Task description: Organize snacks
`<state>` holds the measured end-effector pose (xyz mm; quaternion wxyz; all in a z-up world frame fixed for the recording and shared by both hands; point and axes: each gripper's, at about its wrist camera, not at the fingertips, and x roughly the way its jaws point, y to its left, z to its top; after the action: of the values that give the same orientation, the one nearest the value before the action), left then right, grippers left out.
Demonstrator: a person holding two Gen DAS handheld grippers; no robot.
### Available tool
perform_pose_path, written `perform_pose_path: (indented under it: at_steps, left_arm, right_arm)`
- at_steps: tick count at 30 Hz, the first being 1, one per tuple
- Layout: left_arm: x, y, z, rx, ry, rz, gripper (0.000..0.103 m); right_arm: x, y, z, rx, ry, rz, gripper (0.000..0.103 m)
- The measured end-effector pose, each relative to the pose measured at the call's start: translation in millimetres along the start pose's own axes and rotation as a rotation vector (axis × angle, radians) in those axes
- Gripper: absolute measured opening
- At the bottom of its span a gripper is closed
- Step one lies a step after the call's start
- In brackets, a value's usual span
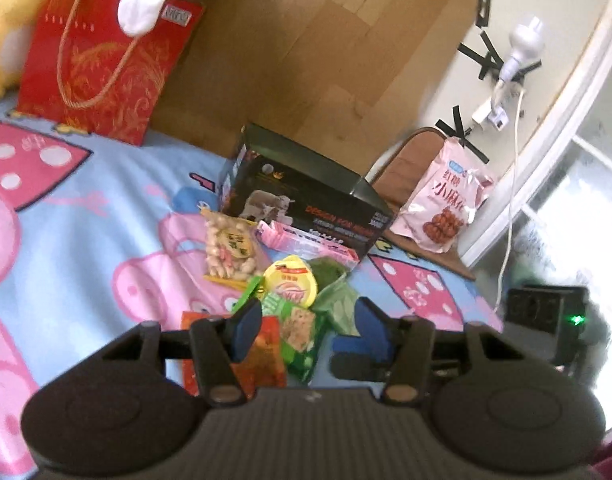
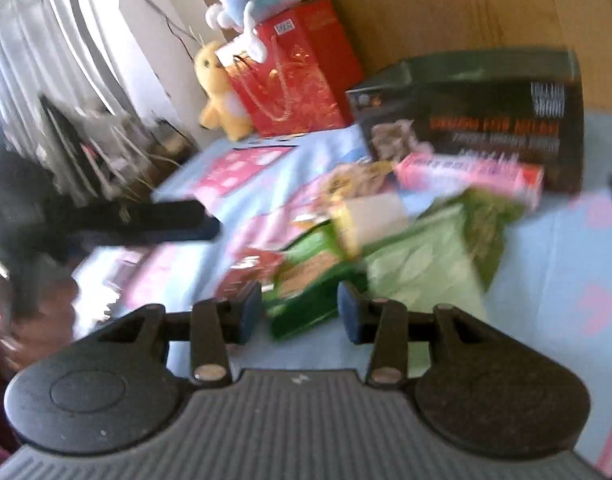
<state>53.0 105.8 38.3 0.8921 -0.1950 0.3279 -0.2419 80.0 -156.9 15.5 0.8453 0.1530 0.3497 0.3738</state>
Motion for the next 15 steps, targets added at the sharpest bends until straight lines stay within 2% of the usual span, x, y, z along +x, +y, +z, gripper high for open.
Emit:
perform_pose_path:
  at_steps: [3, 7, 9, 11, 13, 15]
  left_arm:
    - [-1.5, 10.3, -4.5, -0.029, 0.003, 0.065, 0.052]
    - [-2.8, 30.4, -6.6, -0.102, 0.044, 0.091, 0.053]
    - [-5.7, 36.2, -11.5, -0.116, 0.059, 0.092, 0.059]
    - [-4.7, 43.1, -15.0, -0.140, 0.089, 0.097, 0.070]
    - [-1.4, 48.7, -22.3, -0.164, 0.113, 0.082, 0.073]
    - [-2.6, 45.0, -27.3, -0.150, 0.099, 0.070, 0.078]
  right_arm:
    - [-5.3, 2.8, -6.6, 0.017, 0.004, -0.038, 0.046]
    - [9.3, 29.5, -2.1, -0.023, 0.022, 0.016, 0.046]
    - [21.5, 38.8, -5.1, -0.030, 0.071, 0.037, 0.046]
    - [38.1, 43.3, -9.0, -0.031, 0.116, 0.018, 0.045]
    - [50.2, 44.9, -9.7, -0.025, 0.103, 0.019, 0.045]
    - [59.4, 47.3, -8.1, -0.004, 0.110, 0.042, 0.040]
